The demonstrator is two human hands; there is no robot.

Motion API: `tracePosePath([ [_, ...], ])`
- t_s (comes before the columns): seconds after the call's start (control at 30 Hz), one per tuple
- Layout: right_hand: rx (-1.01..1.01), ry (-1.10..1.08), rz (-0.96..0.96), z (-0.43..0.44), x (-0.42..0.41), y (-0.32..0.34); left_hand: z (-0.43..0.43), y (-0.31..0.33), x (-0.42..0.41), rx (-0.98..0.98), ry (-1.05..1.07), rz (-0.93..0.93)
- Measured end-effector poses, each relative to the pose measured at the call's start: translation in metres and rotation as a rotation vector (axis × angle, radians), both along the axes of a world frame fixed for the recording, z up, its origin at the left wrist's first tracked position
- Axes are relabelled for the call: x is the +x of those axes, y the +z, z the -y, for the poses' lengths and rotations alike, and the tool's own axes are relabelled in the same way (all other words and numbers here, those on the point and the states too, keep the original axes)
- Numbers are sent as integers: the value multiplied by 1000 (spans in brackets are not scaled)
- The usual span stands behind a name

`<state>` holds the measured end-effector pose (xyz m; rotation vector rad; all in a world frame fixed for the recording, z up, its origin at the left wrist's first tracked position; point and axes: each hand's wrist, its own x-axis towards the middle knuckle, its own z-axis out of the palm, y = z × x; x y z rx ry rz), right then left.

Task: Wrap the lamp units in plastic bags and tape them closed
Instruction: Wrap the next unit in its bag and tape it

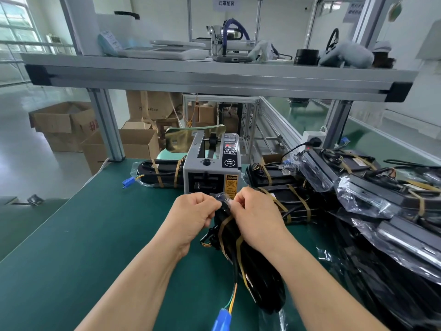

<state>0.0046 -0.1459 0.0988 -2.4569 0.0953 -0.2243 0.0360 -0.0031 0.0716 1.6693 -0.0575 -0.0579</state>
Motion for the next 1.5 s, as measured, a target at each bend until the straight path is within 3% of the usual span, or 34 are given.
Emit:
tracePosePath([
  [1.07, 36, 22, -8, 1, -3, 1, 2, 0, 0, 282, 93, 104],
  [1.5, 53, 41, 11, -2, -5, -2, 14, -13, -7, -180, 225, -136],
])
